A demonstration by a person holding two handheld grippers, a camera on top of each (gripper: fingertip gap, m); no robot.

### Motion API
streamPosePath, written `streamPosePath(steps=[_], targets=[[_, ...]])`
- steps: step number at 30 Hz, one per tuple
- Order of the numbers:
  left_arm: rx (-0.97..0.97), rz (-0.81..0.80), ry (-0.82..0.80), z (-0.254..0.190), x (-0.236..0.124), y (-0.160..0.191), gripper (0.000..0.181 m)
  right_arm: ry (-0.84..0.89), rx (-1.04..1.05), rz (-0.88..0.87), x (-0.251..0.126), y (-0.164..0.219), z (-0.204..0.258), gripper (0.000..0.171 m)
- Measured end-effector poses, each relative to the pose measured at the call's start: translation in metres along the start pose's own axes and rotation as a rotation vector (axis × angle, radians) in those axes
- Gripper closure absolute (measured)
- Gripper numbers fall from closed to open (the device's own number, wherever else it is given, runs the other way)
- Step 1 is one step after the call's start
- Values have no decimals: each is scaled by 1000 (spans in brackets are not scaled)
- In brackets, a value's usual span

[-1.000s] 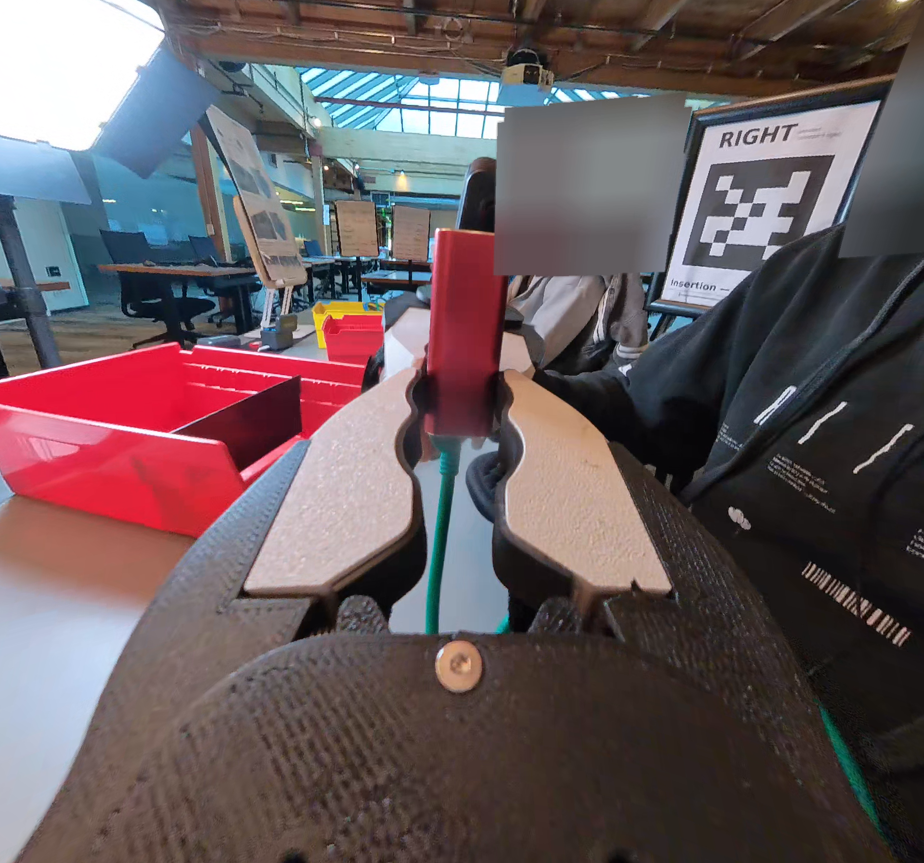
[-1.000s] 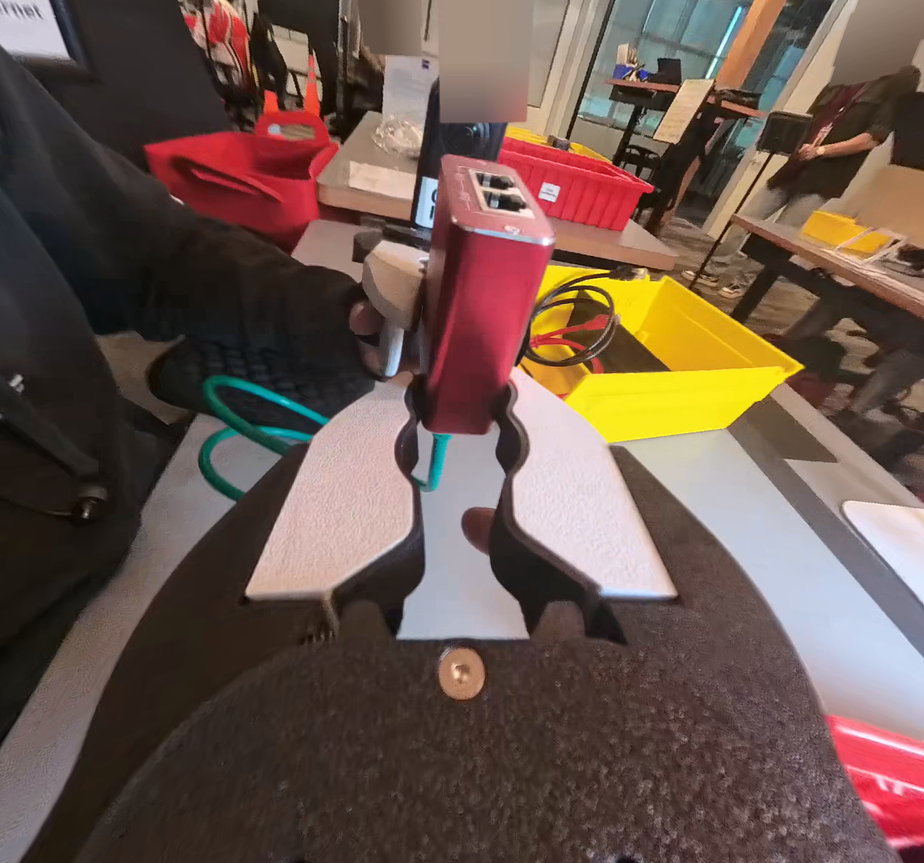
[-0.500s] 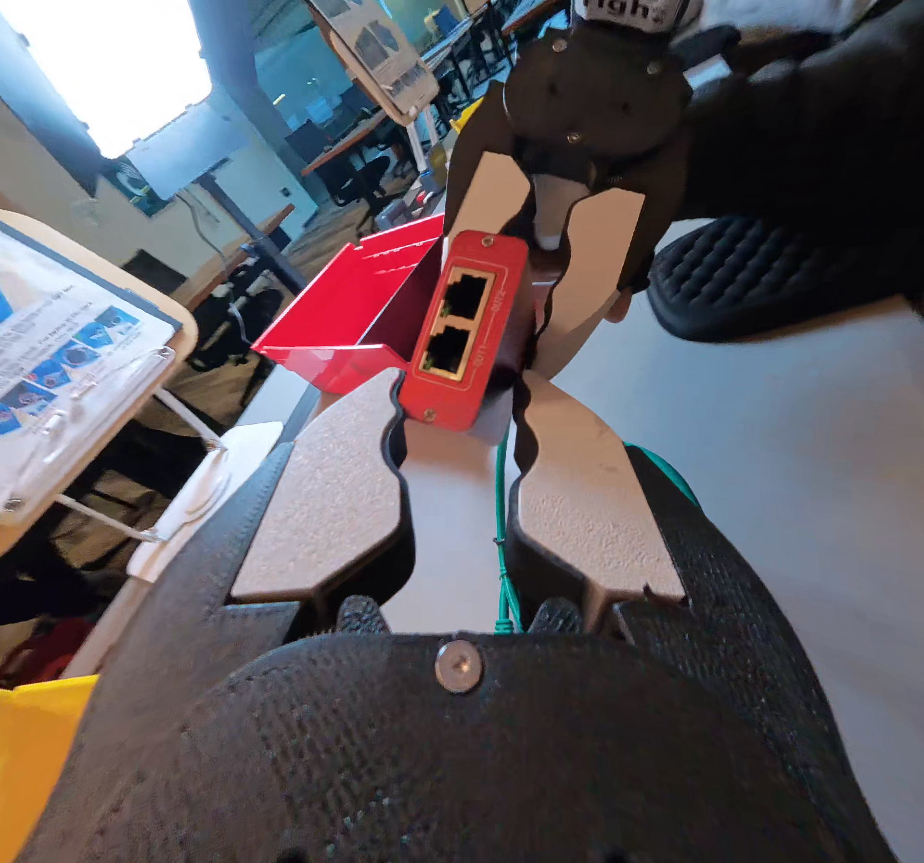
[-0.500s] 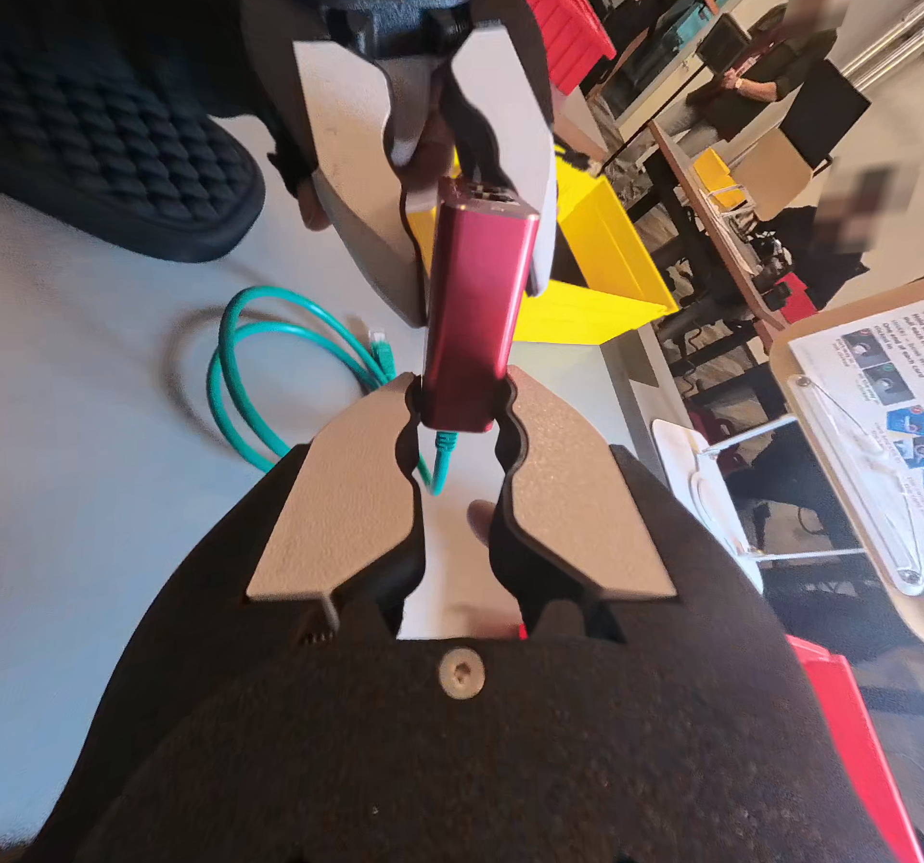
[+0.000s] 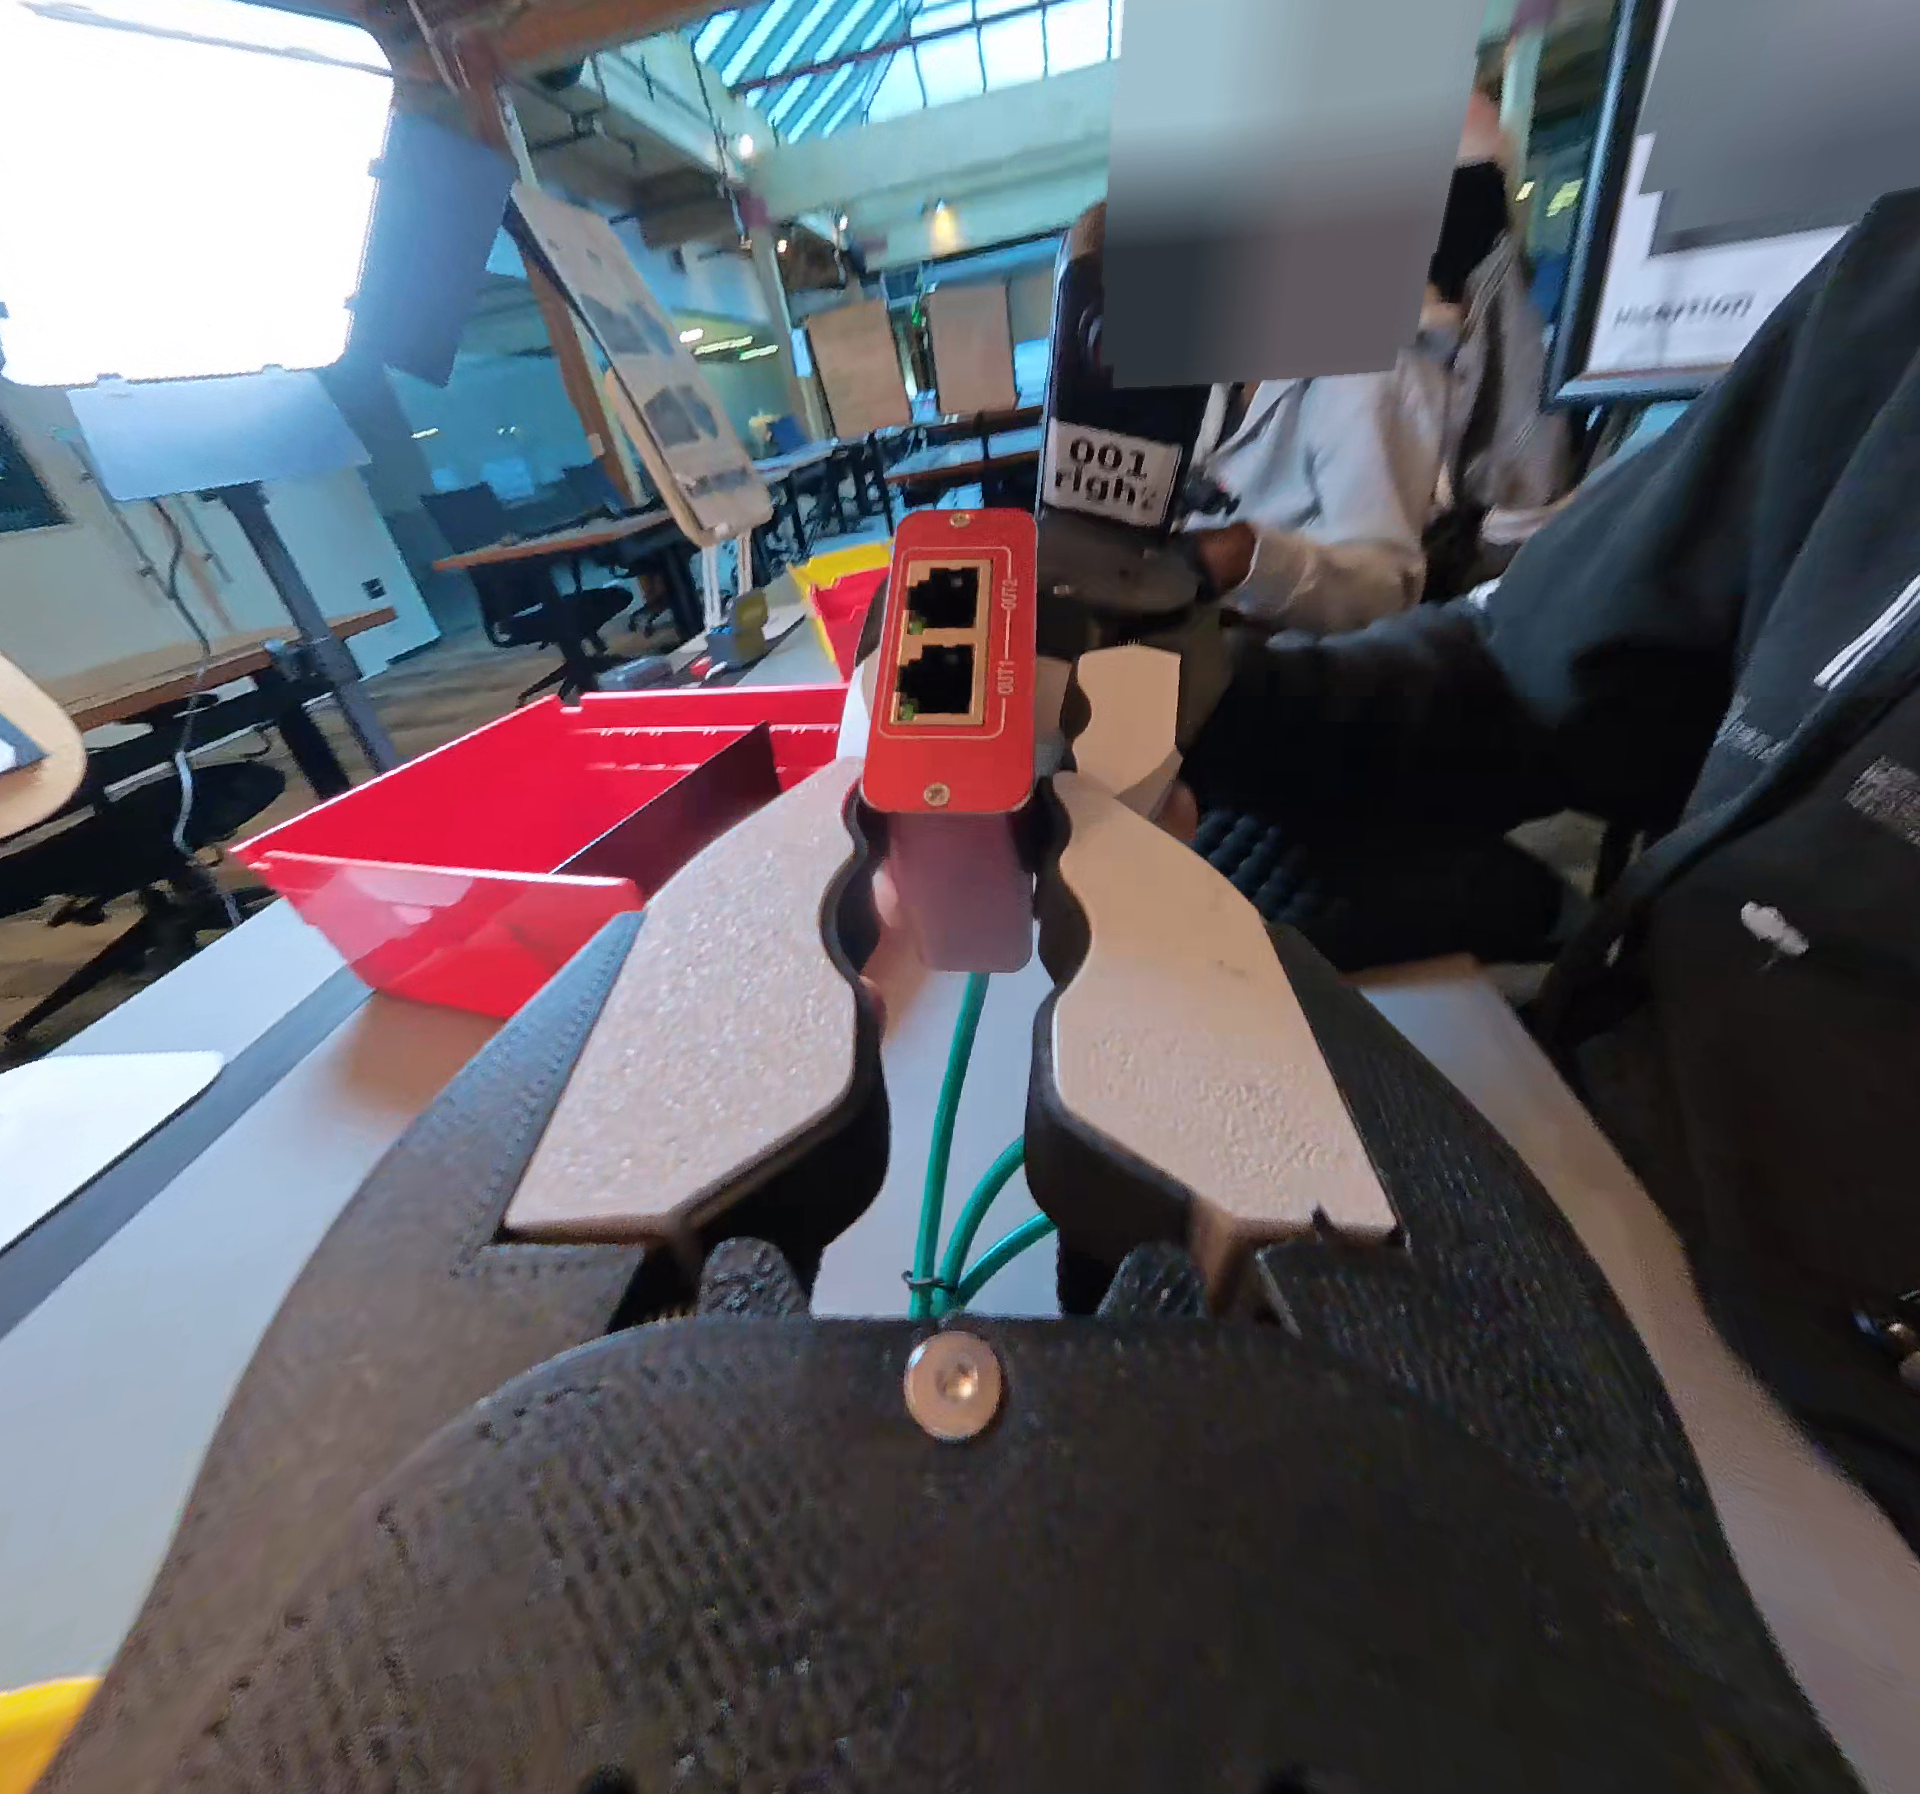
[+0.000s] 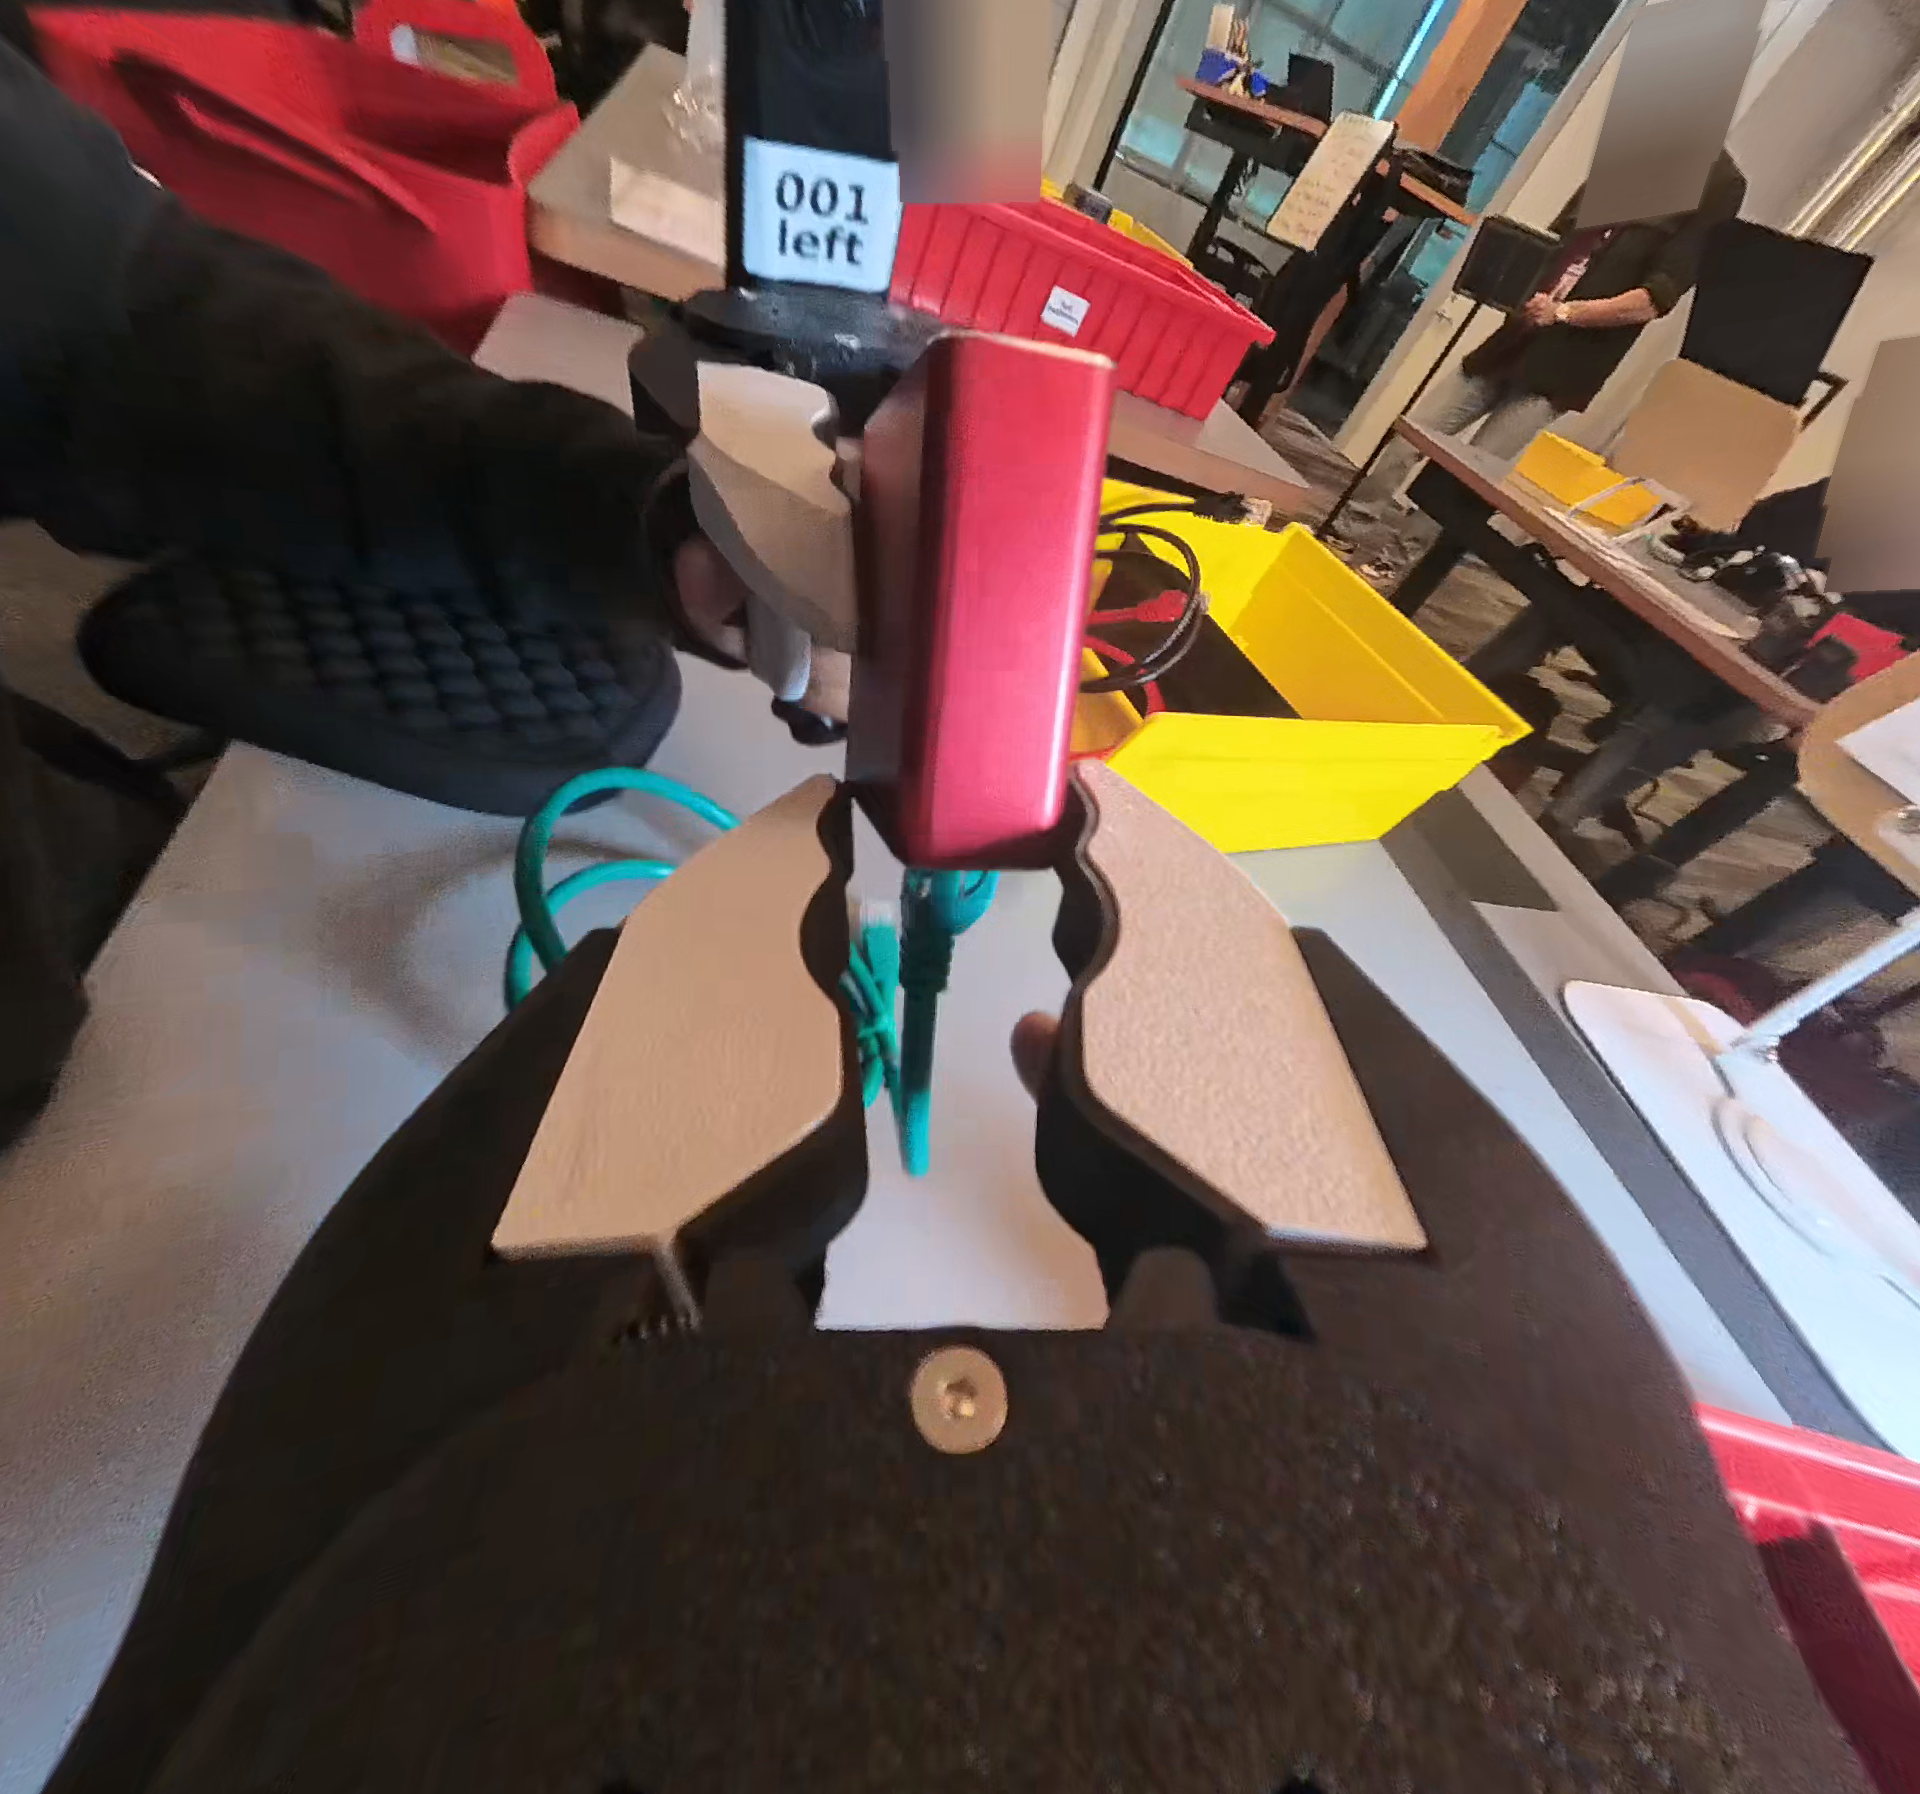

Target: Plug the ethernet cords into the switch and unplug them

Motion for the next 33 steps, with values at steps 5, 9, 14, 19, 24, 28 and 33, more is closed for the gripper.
streamPosePath(steps=[5,9,14,19,24,28,33], targets=[[-39,-14,37,0,-1,5,154,13,-69,10,1,0,3,138],[-51,9,30,3,-1,11,153,20,-61,29,2,5,2,138],[-43,86,8,7,-1,19,151,30,-55,50,5,10,-1,143],[65,211,-95,11,-2,20,146,40,-38,92,7,17,-3,144],[315,376,-209,8,-1,21,143,52,-84,178,11,24,-3,144],[452,485,-241,5,0,27,142,131,-278,318,12,27,-2,144],[561,500,-214,1,1,37,153,223,-472,398,12,29,0,144]])
Point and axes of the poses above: each gripper's, where its closed fingertips meet, x out along the fingers, y out of its underside, z = x × y across the jaws, the point moved 4 cm from there along -x, back along the fingers, and after that the axes turned 5 degrees about z, right-handed, at the moved point
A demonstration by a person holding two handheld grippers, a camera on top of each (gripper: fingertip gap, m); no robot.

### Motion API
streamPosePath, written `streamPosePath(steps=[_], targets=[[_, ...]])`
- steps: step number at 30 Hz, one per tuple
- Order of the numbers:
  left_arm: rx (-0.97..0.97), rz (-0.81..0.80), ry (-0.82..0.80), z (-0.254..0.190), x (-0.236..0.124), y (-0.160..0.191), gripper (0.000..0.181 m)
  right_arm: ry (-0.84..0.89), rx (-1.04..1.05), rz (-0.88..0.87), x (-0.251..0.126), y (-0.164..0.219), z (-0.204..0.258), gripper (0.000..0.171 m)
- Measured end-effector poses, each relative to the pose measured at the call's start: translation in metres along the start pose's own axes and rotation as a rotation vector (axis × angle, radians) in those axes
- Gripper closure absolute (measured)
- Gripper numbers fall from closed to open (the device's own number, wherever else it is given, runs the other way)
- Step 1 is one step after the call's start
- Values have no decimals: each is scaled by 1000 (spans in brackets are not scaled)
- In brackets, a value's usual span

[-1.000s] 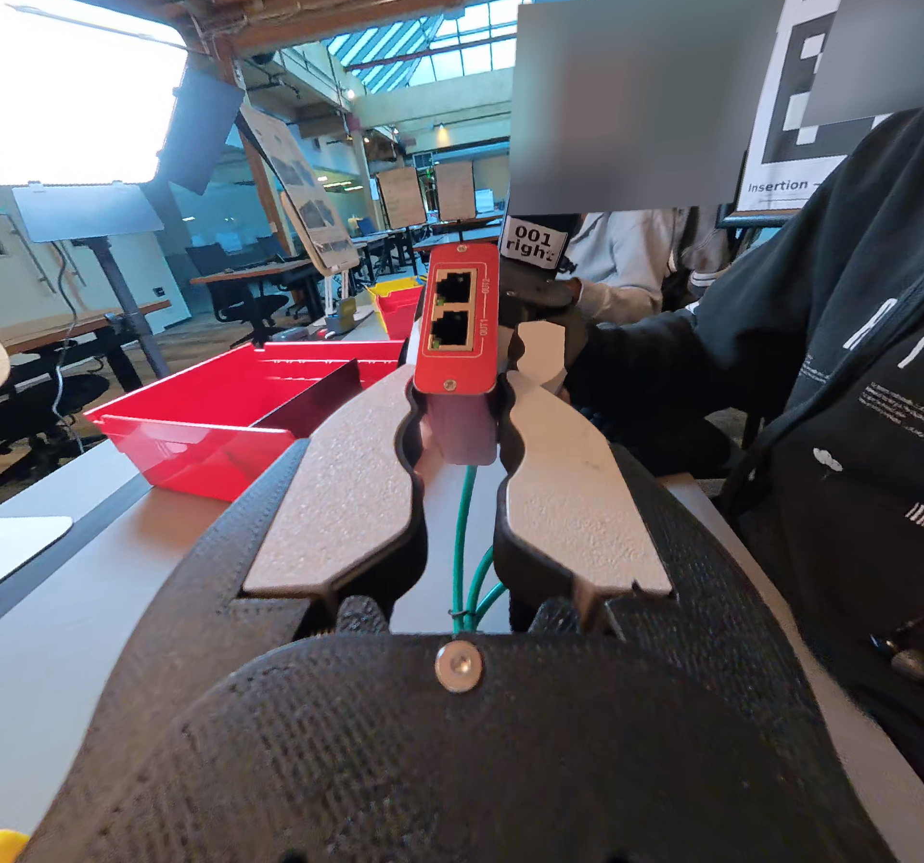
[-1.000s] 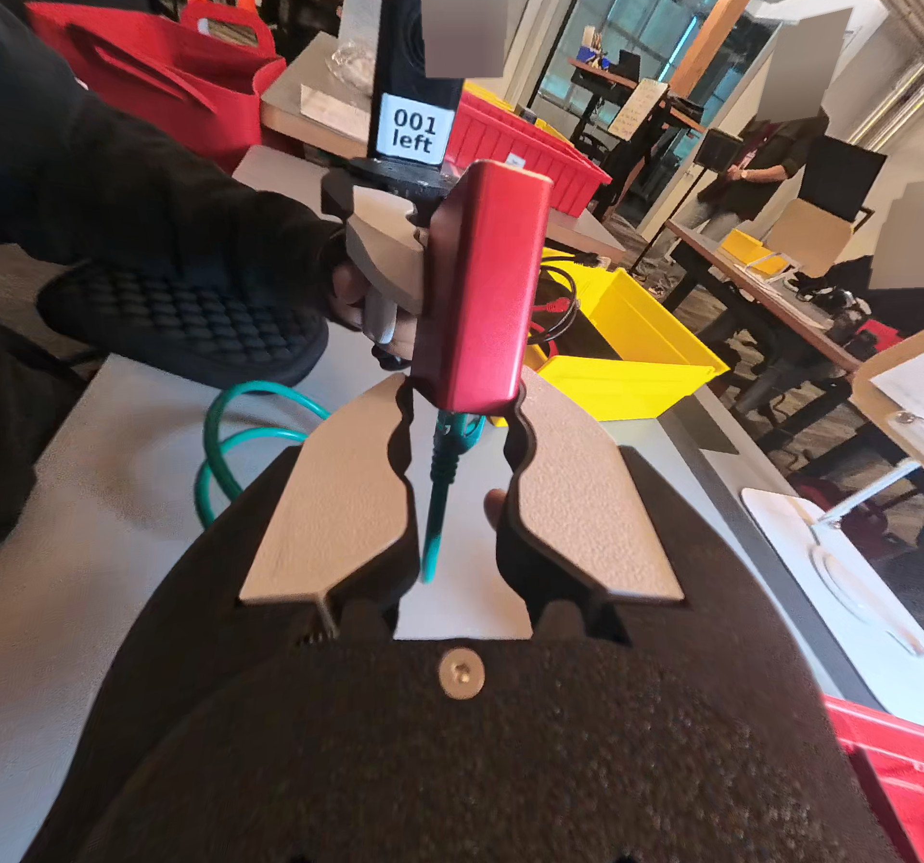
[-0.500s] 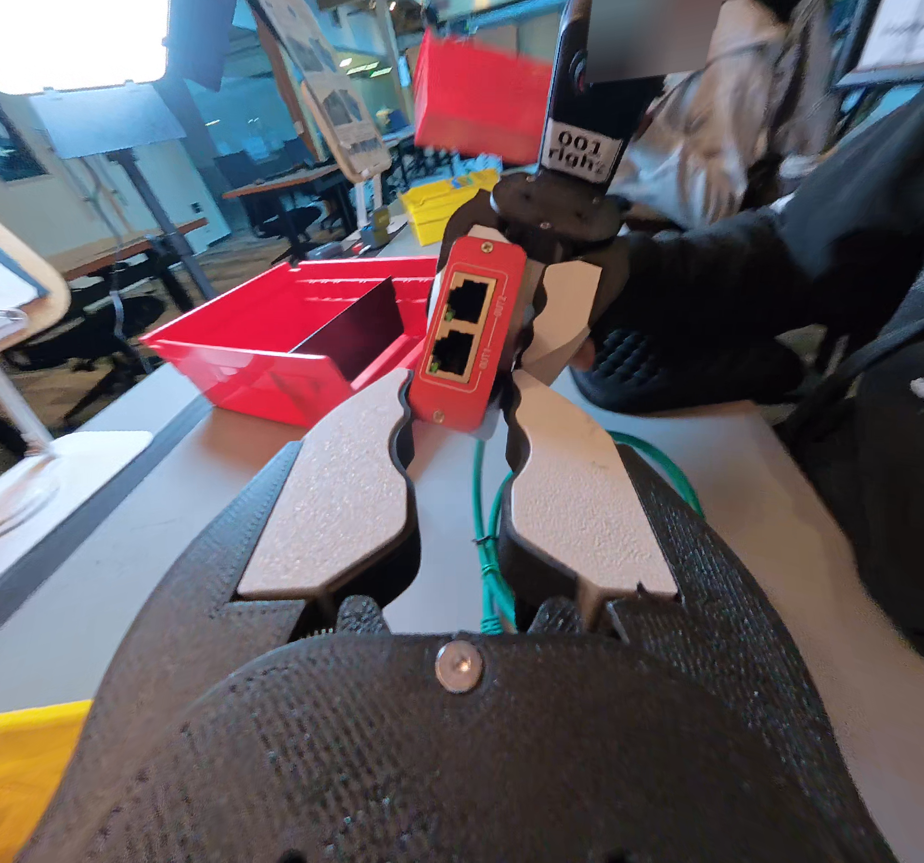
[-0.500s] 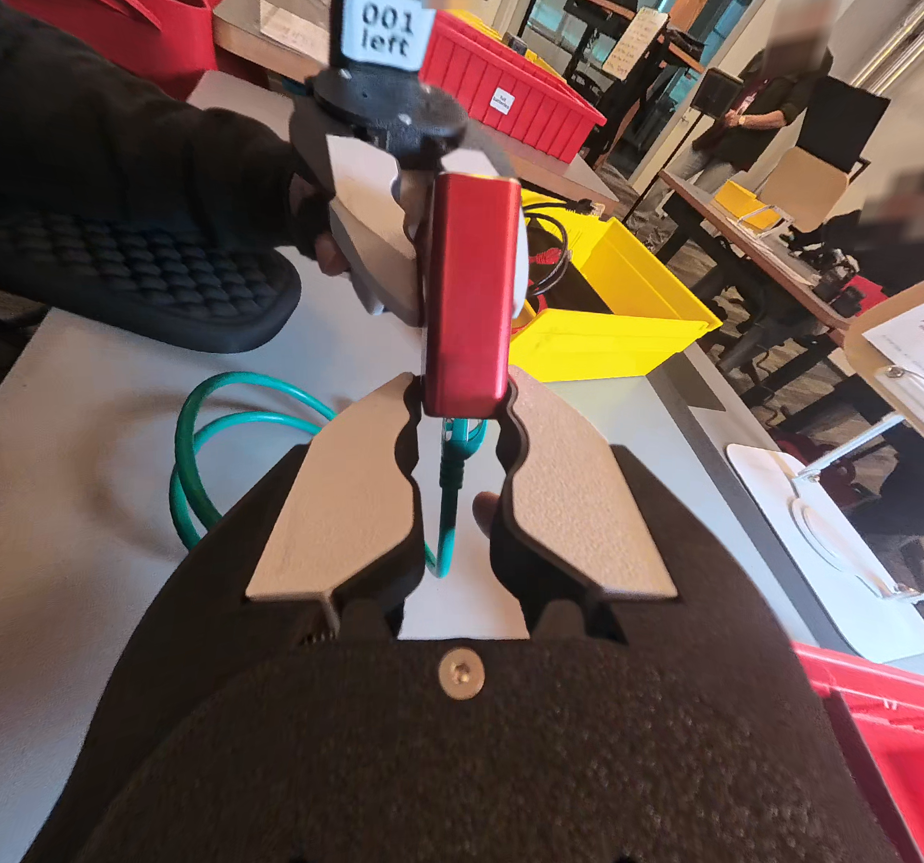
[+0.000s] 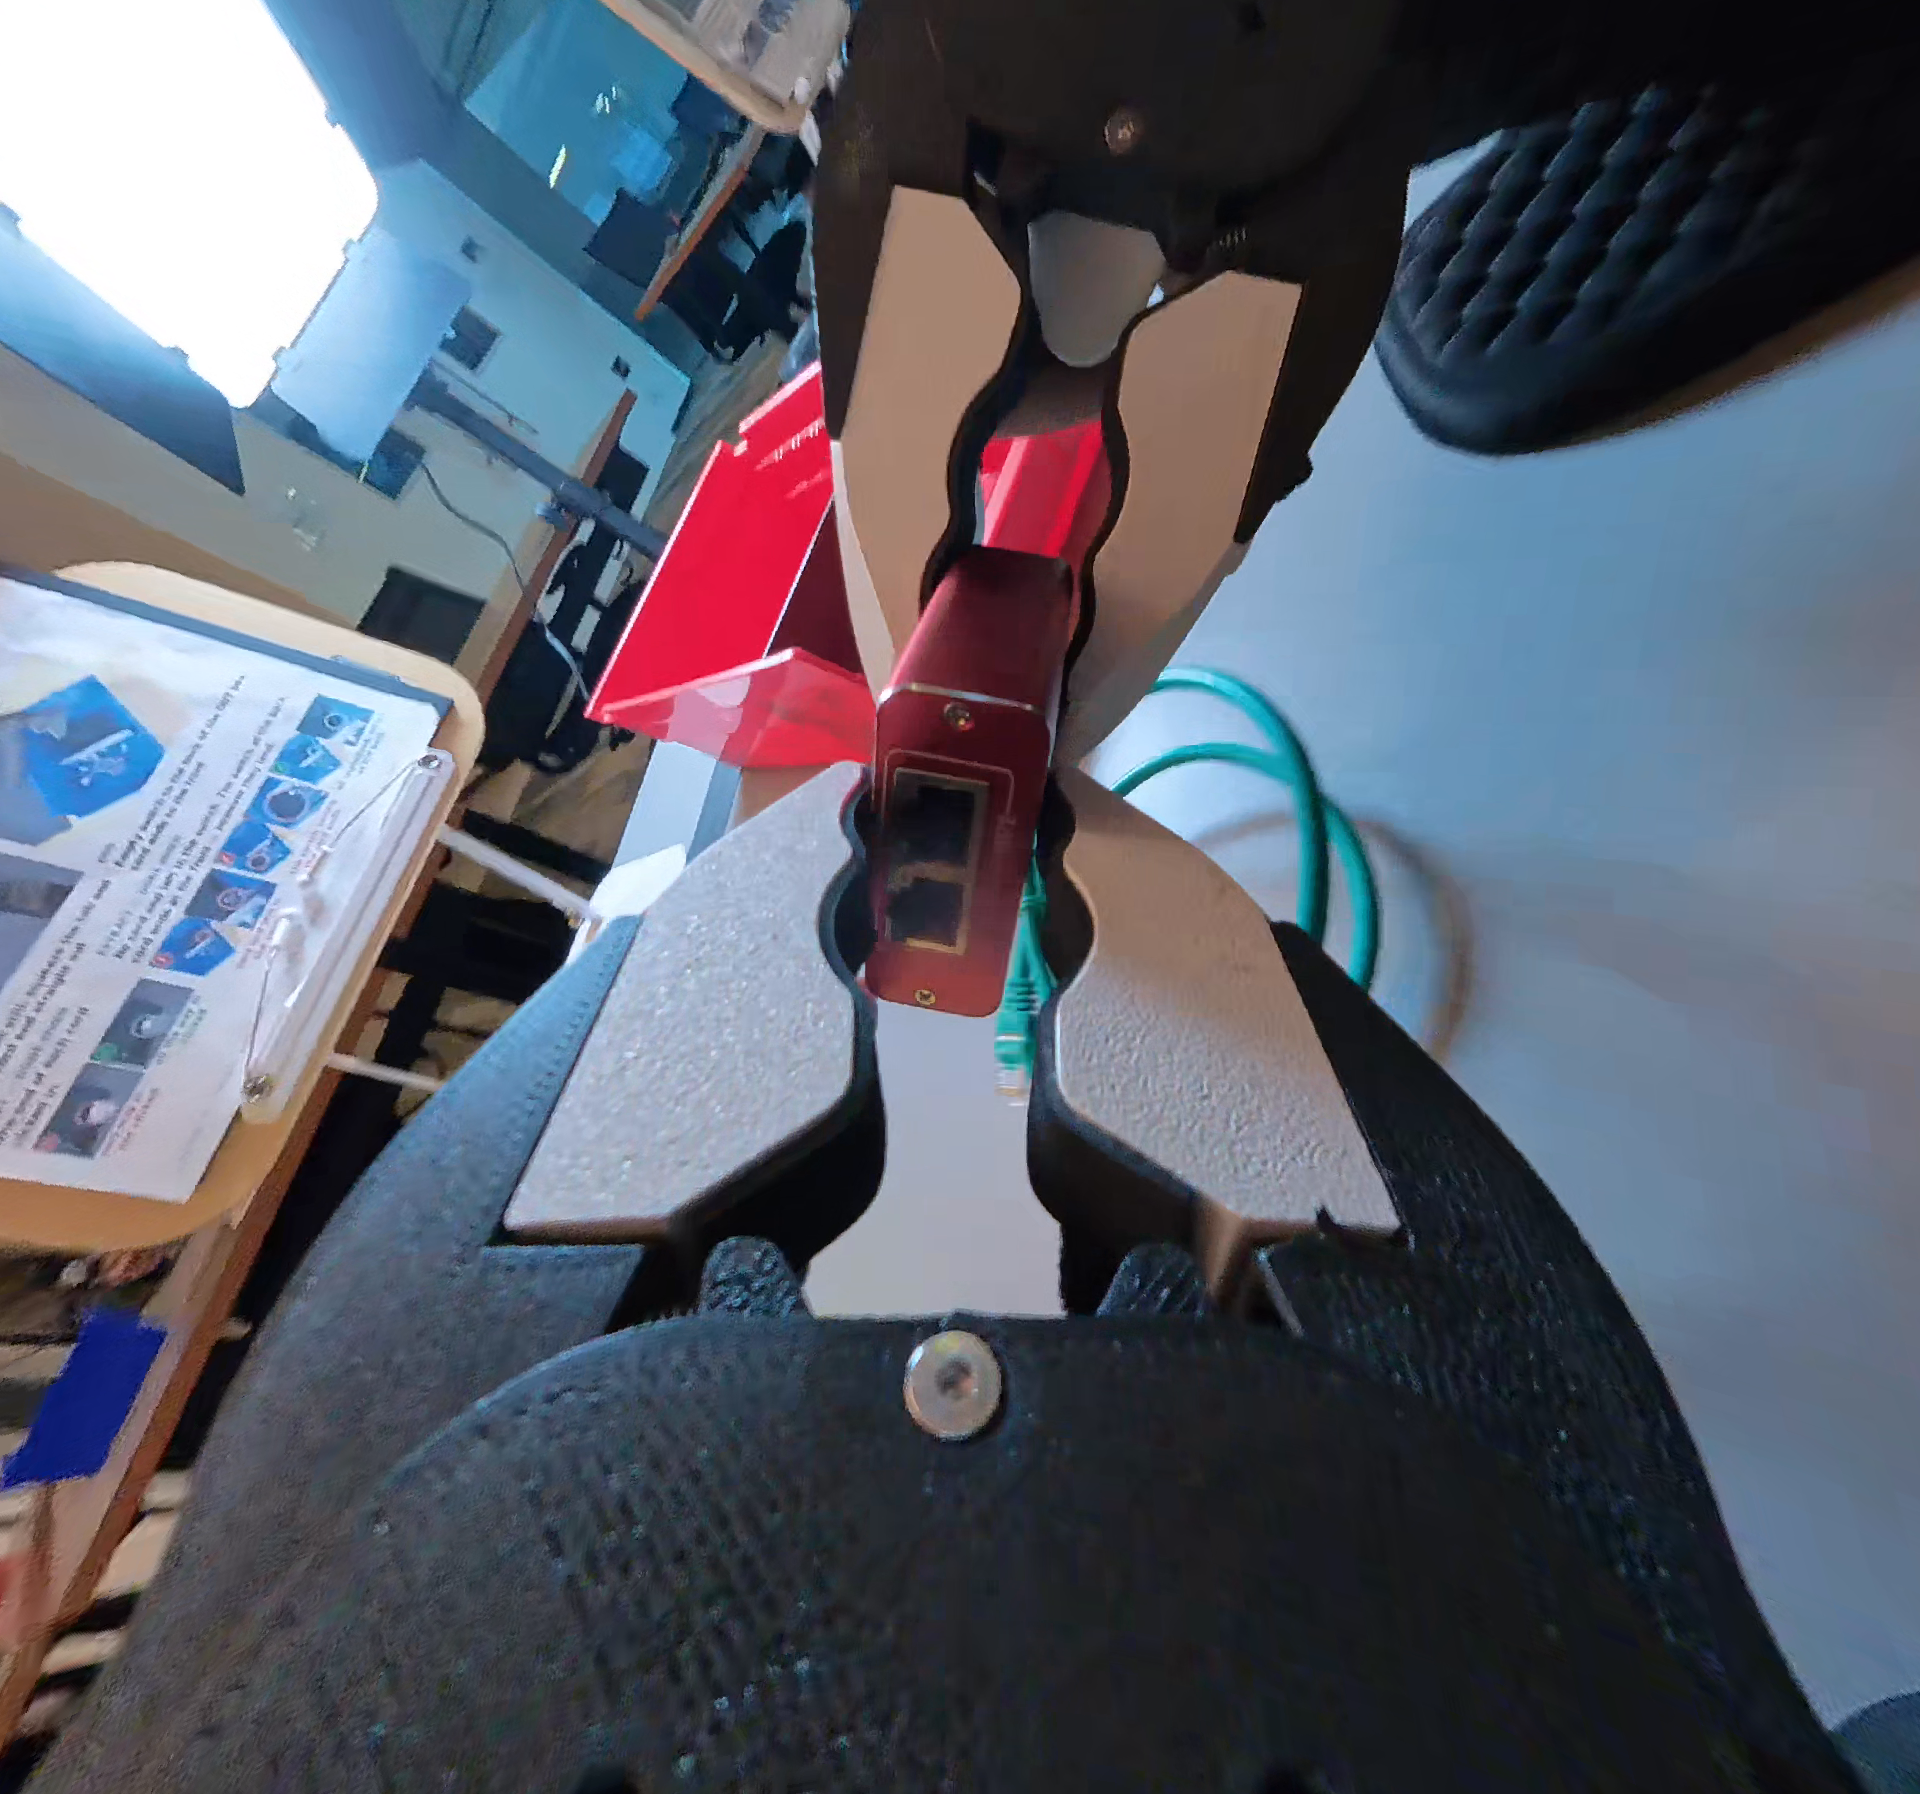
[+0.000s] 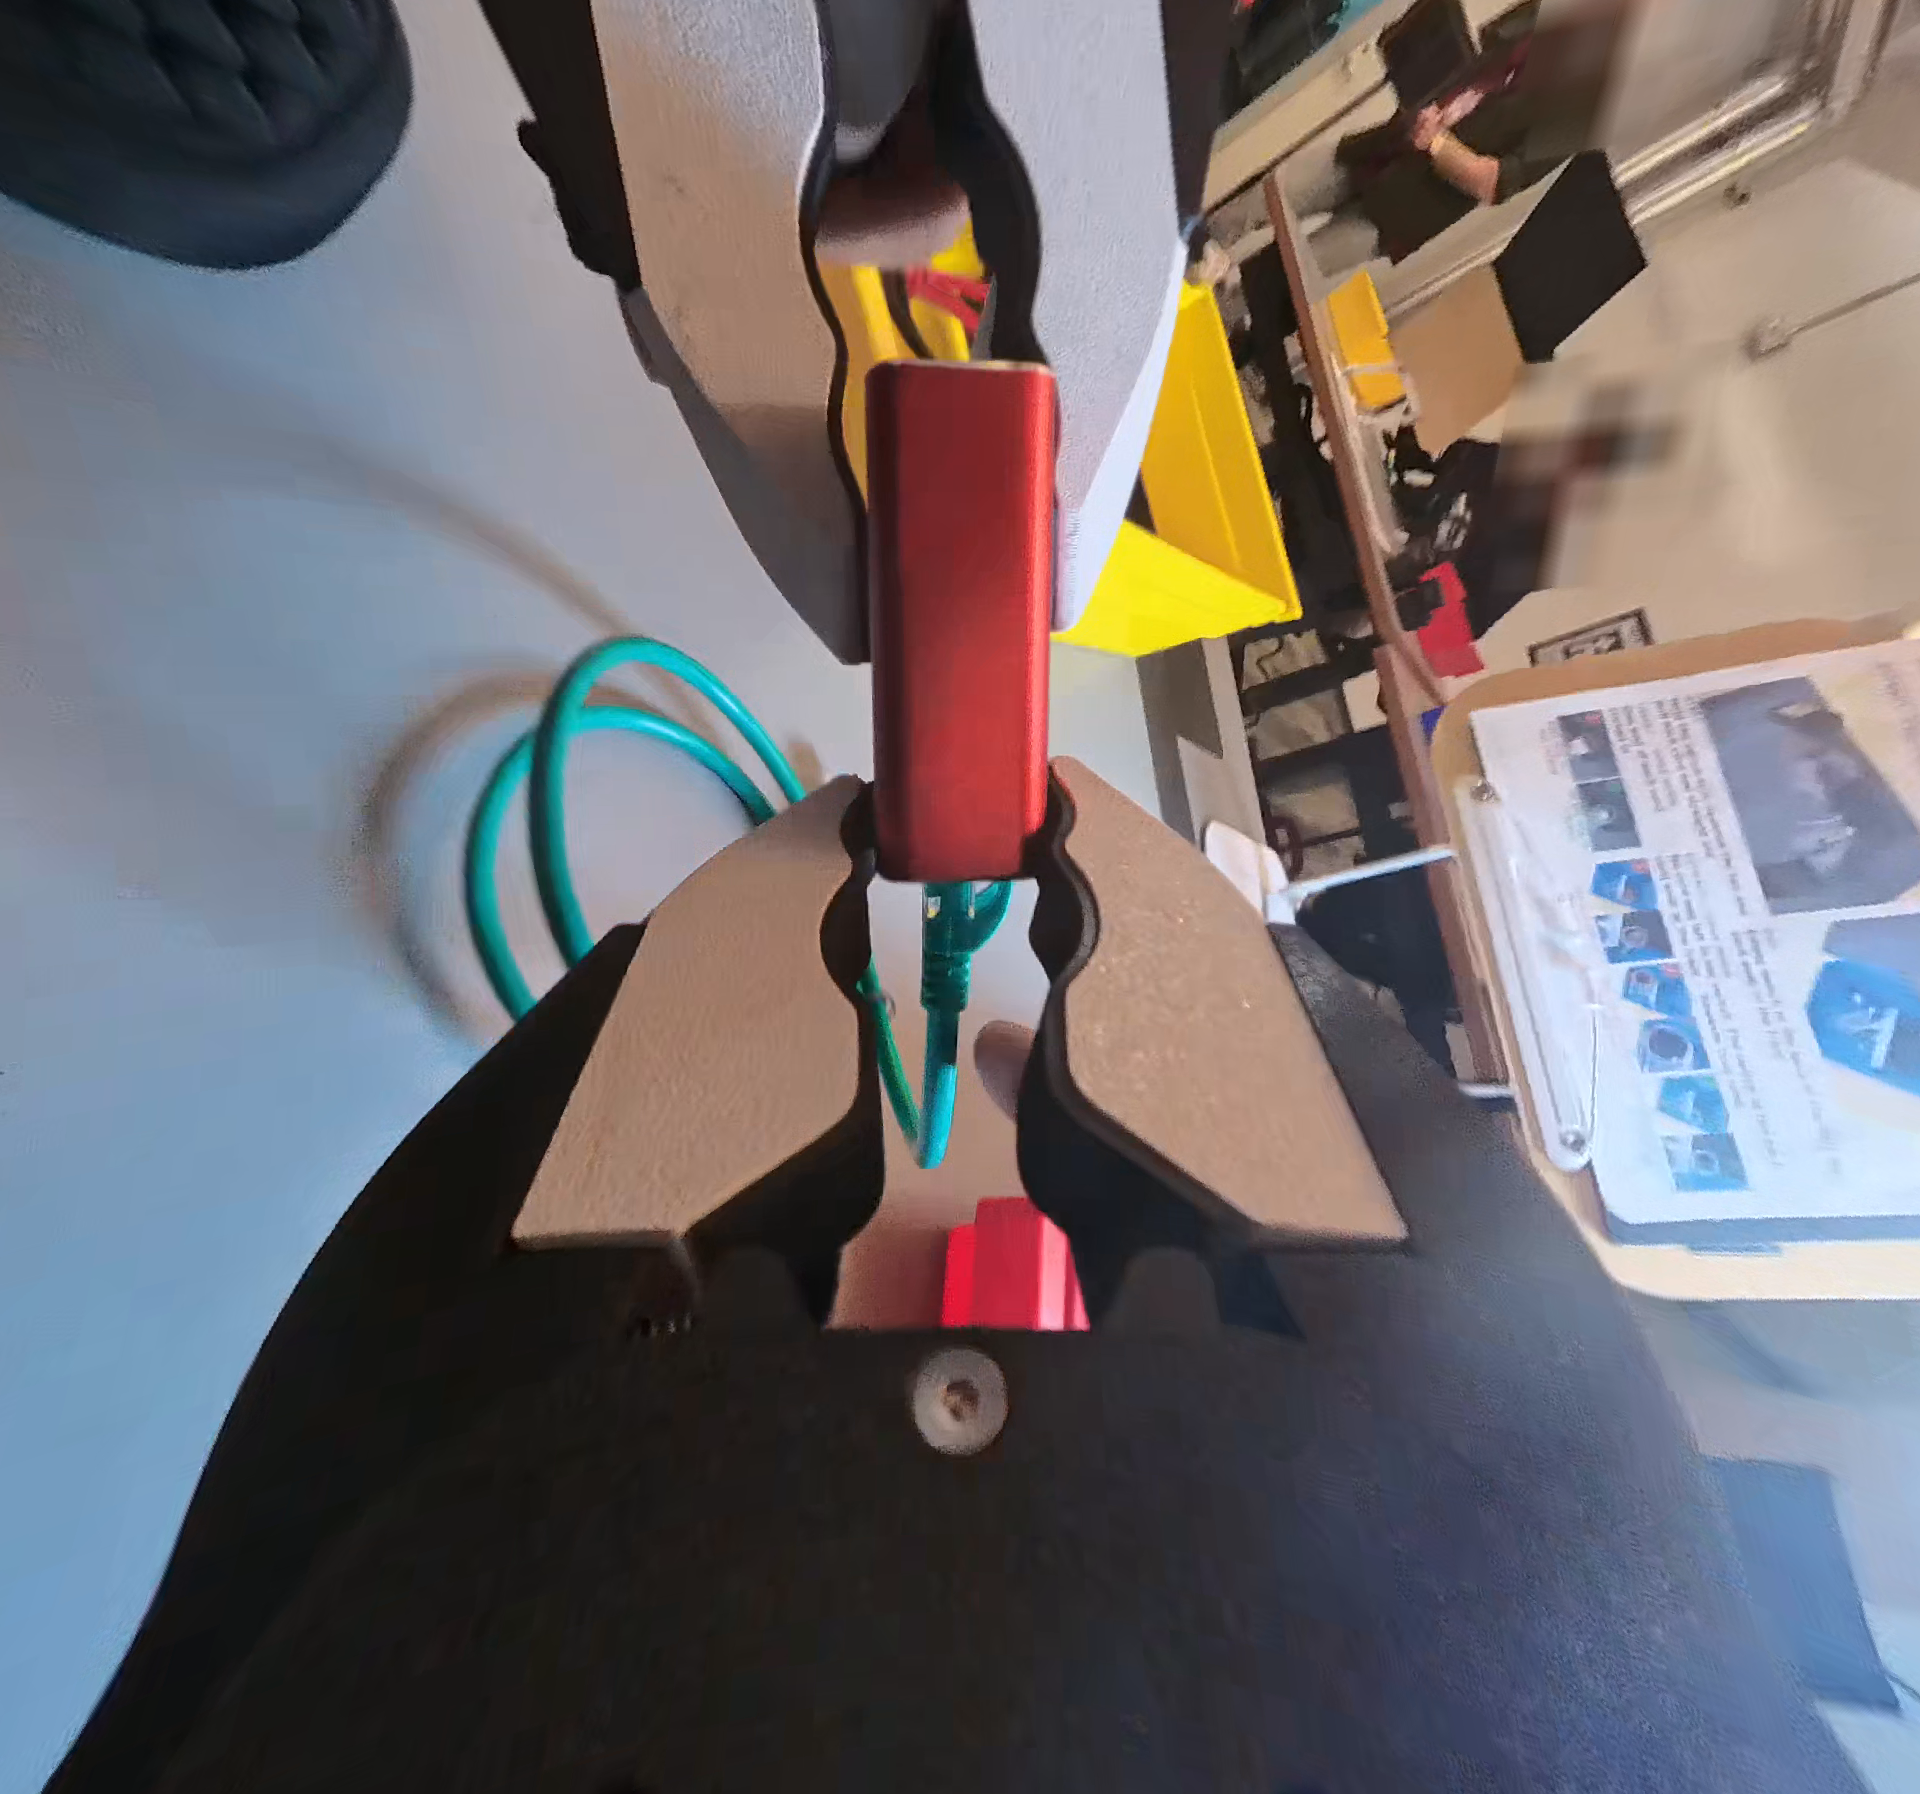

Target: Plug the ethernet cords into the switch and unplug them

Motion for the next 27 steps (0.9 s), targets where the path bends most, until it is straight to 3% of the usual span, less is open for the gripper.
streamPosePath(steps=[4,12,27], targets=[[-117,-201,80,4,-14,-16,154,-45,82,-216,-16,-15,-5,141],[-243,-400,155,4,-24,-37,154,-161,176,-416,-32,-28,-7,142],[-159,-400,101,-3,-18,-33,154,-138,73,-316,-38,-33,-6,144]])
Point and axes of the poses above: each gripper's, where its closed fingertips meet, x out along the fingers, y out of its underside, z = x × y across the jaws, the point moved 4 cm from there along -x, back along the fingers, and after that the axes turned 5 degrees about z, right-handed, at the moved point
